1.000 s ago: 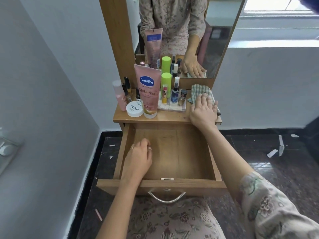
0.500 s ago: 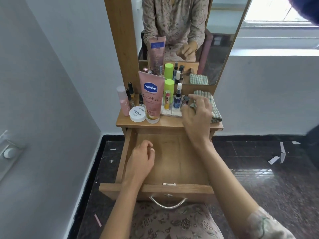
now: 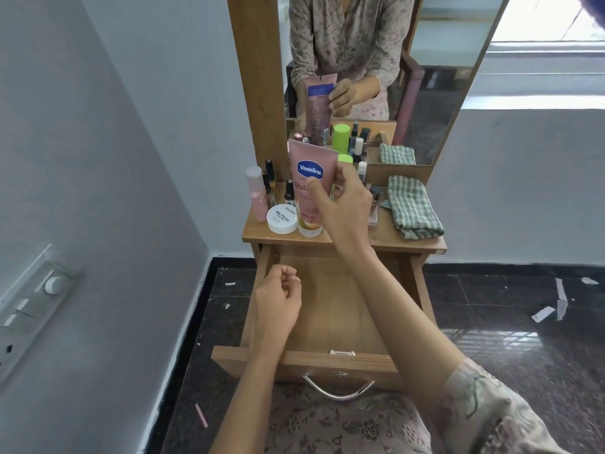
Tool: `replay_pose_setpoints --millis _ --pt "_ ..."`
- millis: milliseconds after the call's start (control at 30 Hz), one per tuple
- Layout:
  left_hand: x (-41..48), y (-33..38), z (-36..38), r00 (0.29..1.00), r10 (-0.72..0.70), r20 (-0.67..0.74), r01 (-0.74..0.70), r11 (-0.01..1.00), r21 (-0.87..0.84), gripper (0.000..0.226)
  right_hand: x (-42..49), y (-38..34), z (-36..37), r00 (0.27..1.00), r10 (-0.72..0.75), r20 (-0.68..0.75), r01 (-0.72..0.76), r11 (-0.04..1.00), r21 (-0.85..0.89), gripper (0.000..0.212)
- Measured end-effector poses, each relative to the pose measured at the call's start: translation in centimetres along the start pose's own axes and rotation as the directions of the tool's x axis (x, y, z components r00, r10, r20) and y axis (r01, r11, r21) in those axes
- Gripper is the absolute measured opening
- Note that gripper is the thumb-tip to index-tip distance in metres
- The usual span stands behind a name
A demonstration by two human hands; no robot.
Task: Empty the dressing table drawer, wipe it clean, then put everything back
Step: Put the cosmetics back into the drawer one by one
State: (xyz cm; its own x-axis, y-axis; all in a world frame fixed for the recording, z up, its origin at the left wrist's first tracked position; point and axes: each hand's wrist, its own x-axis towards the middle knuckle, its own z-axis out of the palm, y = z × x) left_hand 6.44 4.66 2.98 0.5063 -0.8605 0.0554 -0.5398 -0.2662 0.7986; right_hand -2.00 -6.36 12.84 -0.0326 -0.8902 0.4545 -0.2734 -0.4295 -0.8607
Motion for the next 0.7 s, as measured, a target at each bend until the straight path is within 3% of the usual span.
replay_pose_setpoints --millis 67,300,400,567,700 --pt "0.1 -0.1 0.1 1.000 -0.022 -0.007 0.021 0.999 -0.033 0.010 0.4 -0.3 0.1 1.000 0.015 -0.018 -0.015 1.000 0.002 0.013" --pt "0.7 -0.9 -0.6 0.996 -0.061 -0.070 0.050 0.986 -0.159 0.016 -1.3 -1.9 -3.1 0.997 0.021 -0.070 -0.017 0.998 0.057 0.021" --pt "1.3 -1.7 -2.0 0.986 -0.054 -0.155 0.022 0.979 -0.202 0.018 -4.4 -1.5 -5.0 0.997 0.072 -0.005 -0.071 0.989 0.132 0.020" --pt "2.1 -2.5 -3.6 0.975 -0.087 -0.204 0.045 0.978 -0.203 0.019 -9.2 1.4 -4.7 0.939 0.308 0.152 -0.326 0.939 0.110 0.014" --pt "1.7 -2.6 -3.5 0.975 -0.126 -0.185 0.089 0.976 -0.199 0.020 -9.7 4.2 -2.9 0.806 0.534 0.256 -0.561 0.827 0.042 0.014"
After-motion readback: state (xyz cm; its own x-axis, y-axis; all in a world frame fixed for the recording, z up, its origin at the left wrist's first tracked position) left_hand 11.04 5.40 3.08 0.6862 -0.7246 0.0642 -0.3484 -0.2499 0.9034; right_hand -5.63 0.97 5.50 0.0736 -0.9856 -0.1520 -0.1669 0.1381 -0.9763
